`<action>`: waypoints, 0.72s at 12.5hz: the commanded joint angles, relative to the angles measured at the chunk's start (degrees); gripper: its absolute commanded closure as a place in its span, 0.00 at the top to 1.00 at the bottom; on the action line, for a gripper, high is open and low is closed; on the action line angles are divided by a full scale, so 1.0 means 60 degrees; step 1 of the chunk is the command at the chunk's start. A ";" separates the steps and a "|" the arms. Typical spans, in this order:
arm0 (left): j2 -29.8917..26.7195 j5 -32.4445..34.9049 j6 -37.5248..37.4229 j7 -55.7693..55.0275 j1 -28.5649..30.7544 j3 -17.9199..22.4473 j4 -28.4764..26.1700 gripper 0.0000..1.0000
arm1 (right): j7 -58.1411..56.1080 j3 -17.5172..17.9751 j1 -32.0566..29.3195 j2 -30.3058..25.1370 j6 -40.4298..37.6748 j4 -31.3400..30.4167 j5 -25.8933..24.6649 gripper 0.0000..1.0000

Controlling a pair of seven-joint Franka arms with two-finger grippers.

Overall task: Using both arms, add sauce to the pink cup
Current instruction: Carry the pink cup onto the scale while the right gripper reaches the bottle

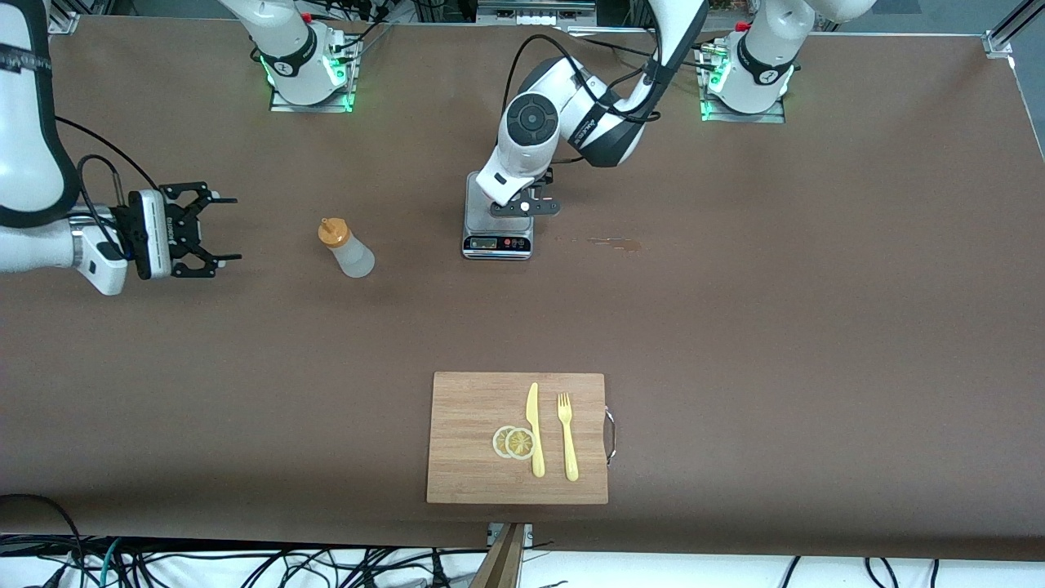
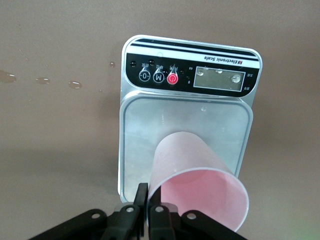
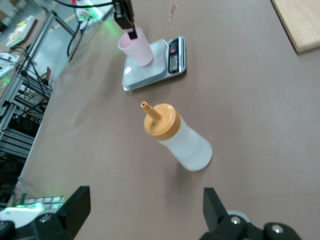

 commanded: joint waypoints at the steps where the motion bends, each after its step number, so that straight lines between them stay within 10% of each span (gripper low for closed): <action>1: 0.0121 -0.0174 0.0121 0.0068 -0.0059 0.0213 0.0220 1.00 | -0.2433 0.0047 -0.0328 0.0745 0.0166 -0.0387 0.1078 1.00; 9: -0.1372 -0.0131 -0.3350 0.2699 0.1916 0.1236 0.1963 1.00 | -0.7435 0.0061 -0.0373 0.1612 0.0636 -0.2686 0.3789 1.00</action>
